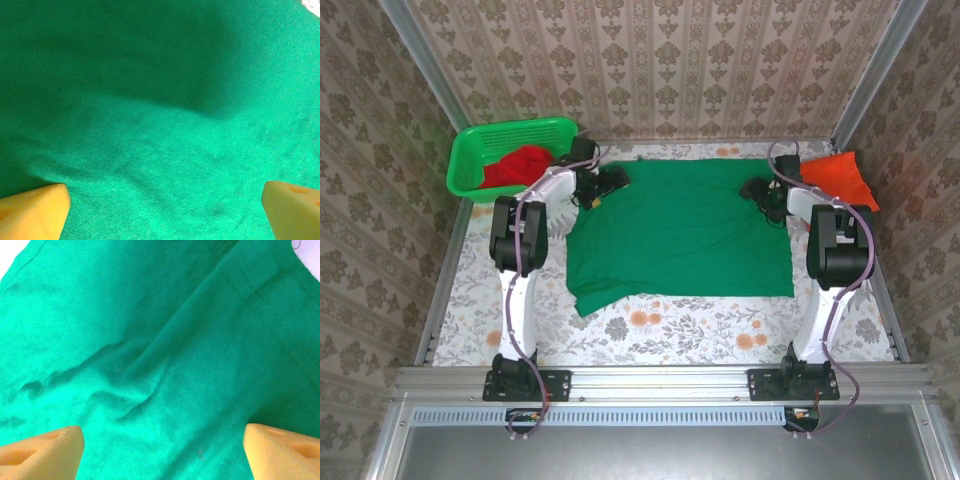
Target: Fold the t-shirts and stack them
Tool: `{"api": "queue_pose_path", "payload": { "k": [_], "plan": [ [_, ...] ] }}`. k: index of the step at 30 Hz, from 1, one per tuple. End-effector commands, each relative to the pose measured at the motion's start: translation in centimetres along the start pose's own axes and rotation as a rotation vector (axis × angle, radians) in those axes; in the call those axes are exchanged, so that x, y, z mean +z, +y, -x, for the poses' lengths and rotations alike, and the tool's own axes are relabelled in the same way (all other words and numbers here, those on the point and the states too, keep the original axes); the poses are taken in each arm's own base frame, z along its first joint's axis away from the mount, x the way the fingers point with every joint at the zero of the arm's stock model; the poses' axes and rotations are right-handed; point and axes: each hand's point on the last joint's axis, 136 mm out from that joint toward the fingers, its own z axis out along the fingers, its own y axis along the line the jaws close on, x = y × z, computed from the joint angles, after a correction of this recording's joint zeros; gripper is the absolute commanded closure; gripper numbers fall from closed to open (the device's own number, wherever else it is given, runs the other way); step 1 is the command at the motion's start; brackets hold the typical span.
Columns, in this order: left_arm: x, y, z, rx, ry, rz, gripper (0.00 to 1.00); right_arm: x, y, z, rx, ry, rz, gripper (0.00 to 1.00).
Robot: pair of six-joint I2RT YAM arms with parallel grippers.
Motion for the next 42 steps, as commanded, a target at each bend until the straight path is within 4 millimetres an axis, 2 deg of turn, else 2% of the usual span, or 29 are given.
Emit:
{"api": "queue_pose_path", "payload": {
  "k": [1, 6, 9, 10, 12, 13, 15, 19, 24, 28, 33, 38, 42],
  "plan": [
    [-3.6, -4.1, -0.3, 0.100, -0.057, -0.054, 0.00, -4.6, 2.5, 1.3, -0.044, -0.084, 0.100, 0.16],
    [-7.7, -6.9, -0.7, 0.139, -0.174, -0.069, 0.00, -8.0, 1.8, -0.3, -0.076, -0.125, 0.108, 0.16],
    [-9.9, -6.9, -2.3, 0.126, -0.217, -0.055, 0.00, -10.0, 0.4, -2.1, -0.054, -0.145, 0.097, 0.16],
    [-10.3, -6.2, -3.2, 0.120, -0.223, -0.035, 0.00, -10.7, -0.1, -2.6, -0.051, -0.156, 0.091, 0.16],
    [-12.1, -5.0, -4.5, 0.102, -0.265, -0.009, 0.00, -12.2, -1.4, -3.9, -0.043, -0.171, 0.073, 0.16],
    [-12.5, -5.2, -6.3, 0.119, -0.266, -0.006, 0.00, -13.0, -1.8, -4.4, -0.042, -0.181, 0.068, 0.16],
    [-13.6, -3.6, -8.5, 0.108, -0.287, 0.014, 0.00, -14.0, -3.1, -5.7, -0.037, -0.185, 0.051, 0.16],
    [-15.8, -0.5, -12.5, 0.155, -0.281, 0.016, 0.00, -15.0, -4.7, -8.0, -0.038, -0.174, 0.037, 0.16],
    [-18.2, 5.5, -18.0, 0.246, -0.221, 0.114, 0.00, -15.7, -5.5, -9.3, -0.059, -0.152, 0.025, 0.16],
    [-18.2, 8.7, -21.9, 0.242, -0.176, 0.086, 0.02, -15.9, -5.6, -9.3, -0.074, -0.162, 0.019, 0.16],
    [-16.6, 11.6, -25.4, 0.132, -0.111, 0.047, 0.18, -15.4, -5.7, -9.4, -0.083, -0.148, 0.017, 0.16],
    [-15.5, 11.8, -26.2, 0.108, -0.089, -0.007, 0.34, -14.8, -5.6, -9.5, -0.083, -0.134, 0.021, 0.16],
    [-14.7, 11.8, -26.8, 0.083, -0.036, -0.020, 0.40, -14.5, -5.5, -9.4, -0.073, -0.129, 0.028, 0.16]
  ]
}}
